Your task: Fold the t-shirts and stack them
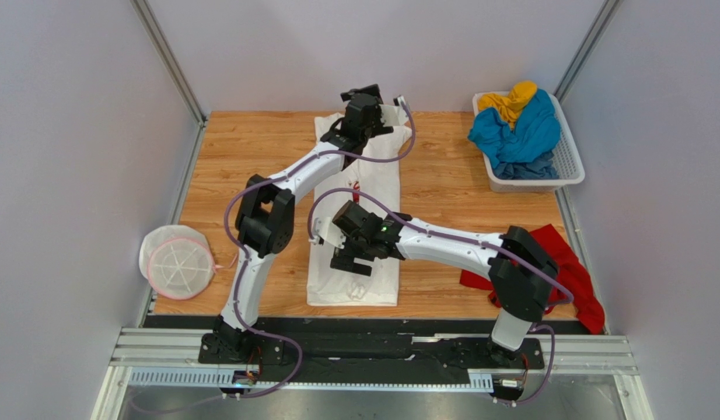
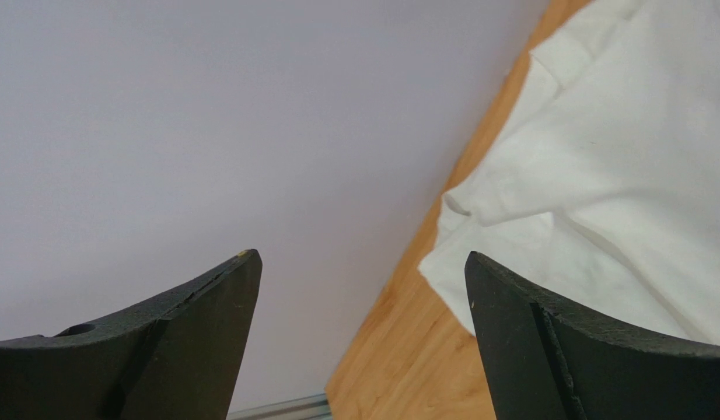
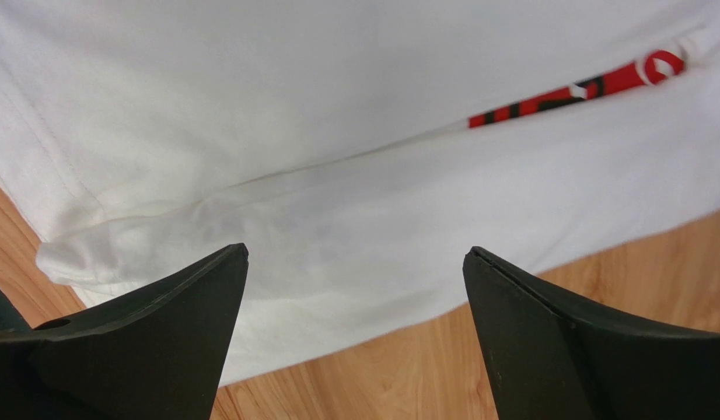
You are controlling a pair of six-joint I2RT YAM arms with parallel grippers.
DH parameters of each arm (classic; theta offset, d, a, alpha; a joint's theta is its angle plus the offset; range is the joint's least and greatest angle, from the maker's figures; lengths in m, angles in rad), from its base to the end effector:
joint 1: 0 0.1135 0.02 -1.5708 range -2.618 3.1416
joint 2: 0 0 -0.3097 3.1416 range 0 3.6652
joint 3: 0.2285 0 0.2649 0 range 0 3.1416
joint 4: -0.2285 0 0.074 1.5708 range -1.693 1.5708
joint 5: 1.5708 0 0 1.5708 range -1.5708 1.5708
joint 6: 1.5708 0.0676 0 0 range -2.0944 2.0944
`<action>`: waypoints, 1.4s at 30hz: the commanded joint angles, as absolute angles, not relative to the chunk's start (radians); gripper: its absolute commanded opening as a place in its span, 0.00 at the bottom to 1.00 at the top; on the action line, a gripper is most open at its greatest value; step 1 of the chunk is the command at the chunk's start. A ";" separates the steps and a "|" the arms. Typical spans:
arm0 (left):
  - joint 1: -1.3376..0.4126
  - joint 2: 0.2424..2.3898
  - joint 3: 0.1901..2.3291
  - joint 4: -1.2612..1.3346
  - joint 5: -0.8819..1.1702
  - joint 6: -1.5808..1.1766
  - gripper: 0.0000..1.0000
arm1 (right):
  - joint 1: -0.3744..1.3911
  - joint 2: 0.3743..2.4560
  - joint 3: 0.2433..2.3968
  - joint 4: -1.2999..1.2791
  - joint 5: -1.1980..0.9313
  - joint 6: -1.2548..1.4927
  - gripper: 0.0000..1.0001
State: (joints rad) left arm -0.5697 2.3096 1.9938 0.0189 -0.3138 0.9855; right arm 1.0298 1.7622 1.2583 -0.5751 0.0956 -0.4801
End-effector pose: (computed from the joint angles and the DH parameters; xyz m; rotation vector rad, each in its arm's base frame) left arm 0.5373 -0.3194 0.2789 1.1624 1.4944 0.5782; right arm 0.2118 0.3400 0.2210 -1.7876 1.9462 0.0583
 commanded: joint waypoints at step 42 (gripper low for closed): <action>-0.572 1.037 0.706 -0.701 0.465 0.535 0.77 | 1.144 1.341 0.762 -0.522 0.307 -0.433 0.78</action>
